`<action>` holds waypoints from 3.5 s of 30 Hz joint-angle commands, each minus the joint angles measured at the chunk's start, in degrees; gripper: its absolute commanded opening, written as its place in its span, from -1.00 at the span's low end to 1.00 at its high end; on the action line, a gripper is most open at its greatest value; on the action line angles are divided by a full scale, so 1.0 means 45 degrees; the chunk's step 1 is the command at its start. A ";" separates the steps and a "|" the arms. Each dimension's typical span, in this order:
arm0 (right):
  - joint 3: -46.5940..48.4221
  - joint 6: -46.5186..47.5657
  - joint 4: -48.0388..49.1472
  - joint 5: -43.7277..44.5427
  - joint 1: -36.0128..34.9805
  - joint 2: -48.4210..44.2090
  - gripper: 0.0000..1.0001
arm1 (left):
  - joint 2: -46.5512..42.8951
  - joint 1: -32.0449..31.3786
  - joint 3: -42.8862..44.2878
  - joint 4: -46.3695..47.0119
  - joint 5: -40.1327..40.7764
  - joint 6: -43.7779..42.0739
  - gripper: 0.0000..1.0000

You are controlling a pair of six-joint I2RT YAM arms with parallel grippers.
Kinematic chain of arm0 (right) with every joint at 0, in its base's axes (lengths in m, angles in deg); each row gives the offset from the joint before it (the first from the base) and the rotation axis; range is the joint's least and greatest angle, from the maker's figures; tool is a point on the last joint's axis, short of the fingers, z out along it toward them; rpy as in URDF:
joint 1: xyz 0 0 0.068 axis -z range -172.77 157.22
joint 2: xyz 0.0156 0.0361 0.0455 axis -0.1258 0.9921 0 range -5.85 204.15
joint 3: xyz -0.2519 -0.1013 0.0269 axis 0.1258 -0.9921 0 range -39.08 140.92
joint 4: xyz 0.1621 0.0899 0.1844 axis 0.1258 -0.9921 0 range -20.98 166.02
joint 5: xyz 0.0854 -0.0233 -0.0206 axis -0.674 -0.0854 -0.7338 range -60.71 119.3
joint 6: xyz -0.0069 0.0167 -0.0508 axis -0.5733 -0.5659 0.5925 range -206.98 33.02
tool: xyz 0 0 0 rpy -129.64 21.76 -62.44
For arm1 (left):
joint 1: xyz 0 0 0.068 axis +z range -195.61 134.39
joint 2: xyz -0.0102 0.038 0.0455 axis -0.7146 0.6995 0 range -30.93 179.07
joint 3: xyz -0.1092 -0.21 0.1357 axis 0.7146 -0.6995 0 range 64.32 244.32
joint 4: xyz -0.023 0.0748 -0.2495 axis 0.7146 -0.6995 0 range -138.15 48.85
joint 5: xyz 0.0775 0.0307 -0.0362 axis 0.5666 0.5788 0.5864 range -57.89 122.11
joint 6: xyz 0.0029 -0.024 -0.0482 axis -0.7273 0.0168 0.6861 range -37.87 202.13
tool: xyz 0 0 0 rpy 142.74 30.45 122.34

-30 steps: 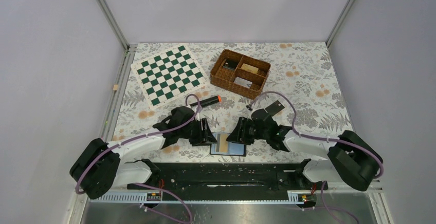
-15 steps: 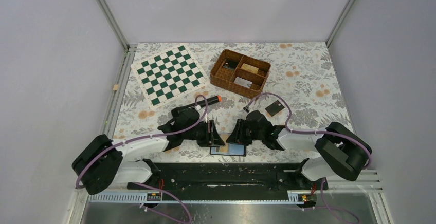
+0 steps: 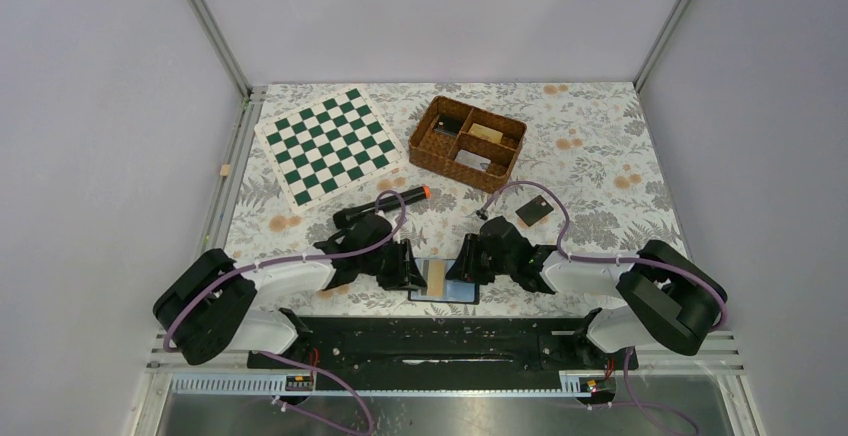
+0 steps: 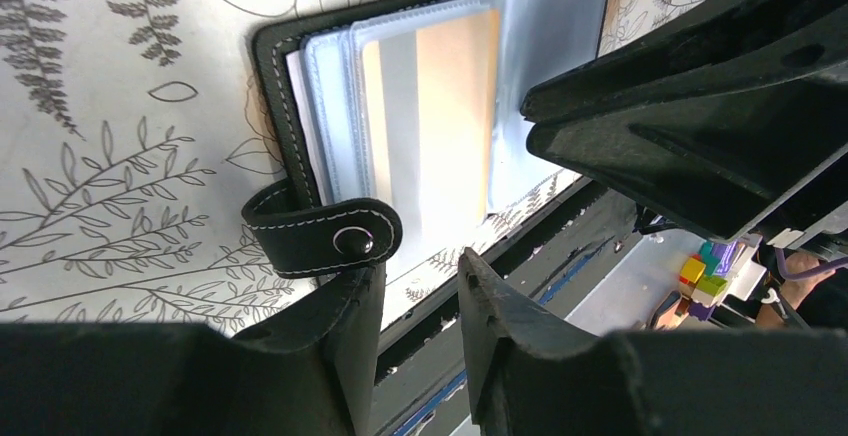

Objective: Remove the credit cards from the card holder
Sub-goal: Move the credit card to the center of the board.

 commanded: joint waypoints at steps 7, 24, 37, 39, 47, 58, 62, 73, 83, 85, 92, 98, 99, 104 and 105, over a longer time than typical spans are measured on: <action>0.0020 0.0641 -0.0740 0.0923 -0.0103 -0.0160 -0.34 | 0.0116 0.0508 -0.0181 0.0557 0.0164 -0.0197 -0.46; -0.0232 0.1058 -0.0148 0.0535 -0.0088 0.0276 -0.34 | 0.0490 0.0618 -0.0324 0.0273 0.0349 -0.0640 -0.60; 0.0960 0.0988 -0.1568 0.0824 -0.0544 -0.0914 -0.01 | 0.0629 0.0605 -0.1174 0.2255 -0.0925 0.0155 -0.64; 0.1286 0.1074 -0.2007 0.1175 -0.0724 -0.0999 0.03 | 0.0698 0.0607 -0.1166 0.2288 -0.0954 0.0182 -0.67; 0.1753 0.1109 -0.2131 0.1322 -0.1088 -0.0230 0.08 | 0.0634 0.0617 -0.1185 0.2626 -0.1249 0.0259 -0.68; 0.1343 0.0504 -0.0586 0.0428 -0.1118 0.0622 -0.14 | 0.0426 0.0611 -0.1571 0.4919 -0.2401 0.1114 -0.68; 0.1239 0.0512 -0.0635 0.0606 -0.1118 0.0437 -0.27 | 0.0008 0.0609 -0.1588 0.5114 -0.2575 0.1152 -0.66; 0.0821 0.0338 -0.0417 0.0866 -0.1123 0.0064 -0.40 | -0.0527 0.0621 -0.1657 0.5156 -0.2307 0.1043 -0.54; 0.0694 0.0450 -0.1094 0.1277 -0.1118 -0.1113 -0.31 | -0.0758 0.0603 -0.1437 0.4752 -0.2209 0.0846 -0.48; 0.0602 0.0441 -0.1191 0.1435 -0.1121 -0.1388 -0.24 | -0.0740 0.0567 -0.1437 0.4941 -0.2337 0.0857 -0.53; 0.0296 0.0307 -0.1065 0.1628 -0.1118 -0.1845 -0.17 | -0.0750 0.0399 -0.1214 0.5061 -0.2470 0.0779 -0.55; 0.0222 0.0251 -0.0921 0.1529 -0.1118 -0.1841 -0.07 | -0.0541 0.0243 -0.1104 0.5012 -0.2406 0.0703 -0.59; 0.0222 0.0245 -0.0899 0.1510 -0.1118 -0.1854 -0.03 | -0.0497 0.0218 -0.1114 0.5076 -0.2415 0.0717 -0.59; 0.0162 0.0218 -0.0867 0.1513 -0.1119 -0.1917 0.07 | -0.0361 0.0060 -0.1022 0.5357 -0.2458 0.0779 -0.79; 0.0159 0.0221 -0.0895 0.1523 -0.1118 -0.1941 0.08 | -0.0328 0.0059 -0.0999 0.5344 -0.2463 0.0783 -0.78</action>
